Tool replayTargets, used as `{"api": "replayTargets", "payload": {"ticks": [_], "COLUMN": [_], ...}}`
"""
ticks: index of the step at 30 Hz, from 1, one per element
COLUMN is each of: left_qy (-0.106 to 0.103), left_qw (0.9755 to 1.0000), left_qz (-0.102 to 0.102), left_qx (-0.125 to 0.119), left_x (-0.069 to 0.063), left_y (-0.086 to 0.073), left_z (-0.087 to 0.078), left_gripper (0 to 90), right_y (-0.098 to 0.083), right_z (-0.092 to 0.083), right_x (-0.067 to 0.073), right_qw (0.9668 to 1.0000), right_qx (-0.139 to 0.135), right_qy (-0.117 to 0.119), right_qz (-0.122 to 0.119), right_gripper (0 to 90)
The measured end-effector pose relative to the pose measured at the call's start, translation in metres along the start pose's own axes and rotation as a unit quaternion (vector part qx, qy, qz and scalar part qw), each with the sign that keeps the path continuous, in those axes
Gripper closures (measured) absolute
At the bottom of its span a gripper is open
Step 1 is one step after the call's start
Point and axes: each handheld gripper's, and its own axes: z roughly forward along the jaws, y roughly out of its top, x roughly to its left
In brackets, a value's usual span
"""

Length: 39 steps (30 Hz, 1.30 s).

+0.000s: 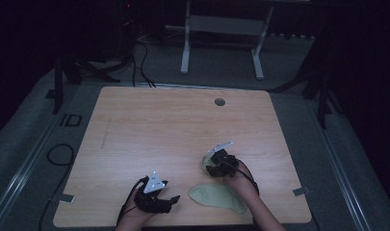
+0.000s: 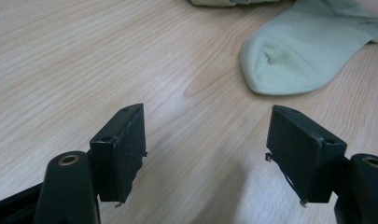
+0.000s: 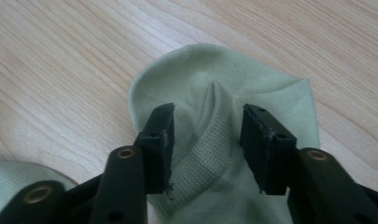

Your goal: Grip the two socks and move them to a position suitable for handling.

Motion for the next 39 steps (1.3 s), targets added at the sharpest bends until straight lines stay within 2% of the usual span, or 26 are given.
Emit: {"api": "replayTargets", "payload": {"ticks": [3, 7, 10, 12, 13, 15, 19, 21, 22, 24, 26, 31, 33, 35, 38, 39], "left_qy": [-0.004, -0.014, -0.013, -0.015, -0.017, -0.02, -0.037, -0.038, -0.04, -0.029, -0.026, -0.008, -0.008, -0.011, -0.01, -0.011], "left_qw": [1.0, 0.9997, 0.9995, 0.9994, 0.9987, 0.998, 0.997, 0.9966, 0.9963, 0.9956, 0.995, 0.9926, 0.9916, 0.9926, 0.9916, 0.9916], "left_qz": [0.003, 0.01, 0.019, 0.026, 0.044, 0.057, 0.063, 0.071, 0.076, 0.088, 0.09, 0.097, 0.101, 0.092, 0.1, 0.101], "left_qx": [-0.005, -0.018, -0.02, -0.019, -0.021, -0.021, -0.024, -0.015, -0.007, 0.015, 0.035, 0.073, 0.08, 0.078, 0.081, 0.08], "left_x": [0.0, 0.002, 0.004, 0.005, 0.005, 0.005, 0.005, 0.002, 0.001, 0.0, 0.002, 0.005, 0.006, 0.008, 0.01, 0.01], "left_y": [0.006, 0.028, 0.044, 0.05, 0.063, 0.077, 0.101, 0.109, 0.111, 0.112, 0.11, 0.101, 0.098, 0.097, 0.098, 0.098], "left_z": [0.002, 0.008, 0.015, 0.016, 0.021, 0.027, 0.046, 0.058, 0.065, 0.079, 0.091, 0.105, 0.107, 0.106, 0.106, 0.106], "left_gripper": [30.8, 36.9, 43.0, 49.1, 52.7, 58.8, 70.4, 76.0, 77.8, 81.3, 83.8, 84.8, 84.8, 86.2, 86.9, 86.9], "right_y": [0.003, 0.006, 0.004, 0.003, -0.001, -0.002, -0.005, -0.007, -0.007, -0.009, -0.01, -0.013, -0.013, -0.013, -0.012, -0.011], "right_z": [-0.005, -0.022, -0.029, -0.03, -0.03, -0.029, -0.023, -0.02, -0.018, -0.015, -0.012, -0.01, -0.01, -0.01, -0.012, -0.013], "right_x": [-0.003, -0.01, -0.009, -0.008, -0.003, -0.001, 0.002, 0.004, 0.004, 0.004, 0.004, 0.003, 0.002, 0.001, 0.001, 0.0], "right_qw": [1.0, 0.9996, 0.9995, 0.9995, 0.9997, 0.9996, 0.9997, 0.9998, 0.9999, 0.9999, 0.9999, 0.9999, 0.9999, 0.9999, 0.9998, 0.9998], "right_qx": [-0.002, -0.02, -0.023, -0.022, -0.017, -0.014, -0.009, -0.003, -0.001, 0.001, 0.006, 0.004, 0.005, 0.005, 0.009, 0.009], "right_qy": [0.005, 0.012, 0.015, 0.019, 0.019, 0.023, 0.019, 0.017, 0.012, 0.009, 0.007, 0.008, 0.008, 0.01, 0.013, 0.017], "right_qz": [0.0, 0.014, 0.014, 0.009, 0.001, -0.002, -0.008, -0.009, -0.012, -0.012, -0.012, -0.008, -0.008, -0.007, -0.008, -0.008], "right_gripper": [49.1, 49.9, 53.2, 55.2, 59.6, 60.6, 61.2, 61.1, 61.1, 61.1, 61.1, 61.7, 64.4, 70.4, 80.8, 81.8]}}
